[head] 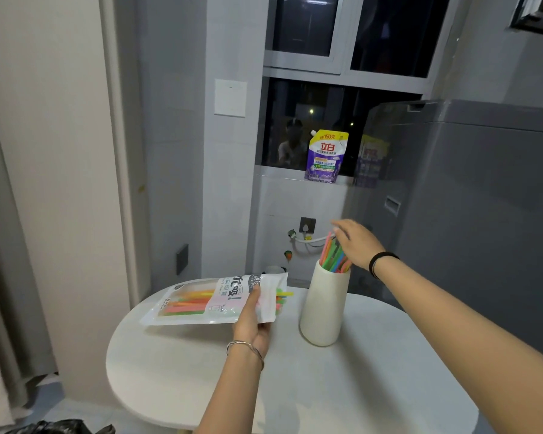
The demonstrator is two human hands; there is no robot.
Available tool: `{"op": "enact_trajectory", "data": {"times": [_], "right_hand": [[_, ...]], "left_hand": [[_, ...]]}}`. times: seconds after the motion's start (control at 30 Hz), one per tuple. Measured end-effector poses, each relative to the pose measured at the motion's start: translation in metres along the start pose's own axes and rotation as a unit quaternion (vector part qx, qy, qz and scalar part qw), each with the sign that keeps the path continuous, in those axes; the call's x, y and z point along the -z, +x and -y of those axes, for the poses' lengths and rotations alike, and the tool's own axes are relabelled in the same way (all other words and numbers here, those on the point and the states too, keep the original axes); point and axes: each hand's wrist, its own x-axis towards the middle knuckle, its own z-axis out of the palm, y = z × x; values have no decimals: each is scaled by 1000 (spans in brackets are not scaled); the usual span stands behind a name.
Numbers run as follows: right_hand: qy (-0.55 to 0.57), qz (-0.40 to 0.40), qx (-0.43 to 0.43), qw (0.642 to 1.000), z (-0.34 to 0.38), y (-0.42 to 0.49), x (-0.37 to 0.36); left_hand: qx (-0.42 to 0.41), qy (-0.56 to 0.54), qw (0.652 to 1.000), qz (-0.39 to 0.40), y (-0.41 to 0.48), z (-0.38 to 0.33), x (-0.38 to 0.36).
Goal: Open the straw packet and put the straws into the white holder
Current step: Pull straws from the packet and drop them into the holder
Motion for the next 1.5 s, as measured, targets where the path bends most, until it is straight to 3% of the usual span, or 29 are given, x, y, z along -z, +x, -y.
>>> {"op": "enact_trajectory", "data": {"times": [0.07, 0.13, 0.2, 0.3, 0.4, 0.5, 0.57, 0.63, 0.7, 0.77, 0.87, 0.93, 1.0, 1.07, 1.13, 1.3, 1.43, 1.5], "right_hand": [[-19, 78, -11, 997, 0, -6, -7], [-41, 81, -16, 996, 1, -10, -9], [-33, -17, 9, 999, 7, -14, -8], [155, -214, 38, 964, 32, -36, -16], [355, -256, -20, 899, 60, -67, -44], [546, -171, -189, 798, 76, -91, -82], [673, -74, -291, 676, 81, -101, -98], [753, -27, -327, 570, 81, -109, -105], [791, -35, -337, 510, 78, -112, -109], [809, -43, -339, 478, 77, -113, -112], [807, -47, -337, 483, 79, -118, -118], [781, -46, -341, 522, 79, -122, -123], [723, -38, -342, 599, 79, -125, -125], [637, -44, -323, 699, 77, -128, -128], [574, -76, -294, 760, 74, -130, -130], [549, -121, -255, 787, 64, -130, -120], [557, -210, -277, 754, 47, -127, -103], [576, -197, -276, 744, 45, -128, -100]], "left_hand": [[1, 2, 1000, 3, -1, 1, 0], [-1, 2, 1000, 4, -1, 2, 0], [-1, 6, 1000, 9, -1, 1, 0], [-6, 14, 1000, 18, 0, -1, 1], [-24, 31, 999, 20, 1, -2, 1], [-50, 93, 994, -4, 1, 3, 5], [-95, 175, 980, -24, 1, 8, 7], [-147, 239, 960, -25, 0, 11, 7], [-178, 284, 942, -10, 0, 11, 4], [-195, 321, 927, 18, 0, 11, 3], [-213, 343, 914, 41, 0, 13, 4], [-221, 338, 914, 28, 1, 12, 6], [-218, 324, 921, 6, 1, 10, 7], [-211, 291, 933, -10, 1, 9, 9], [-207, 268, 941, -17, 1, 7, 10], [-152, 198, 968, -32, 0, 0, 14], [-109, 133, 983, -59, 5, -14, 22], [-92, 125, 986, -59, 6, -14, 25]]}}
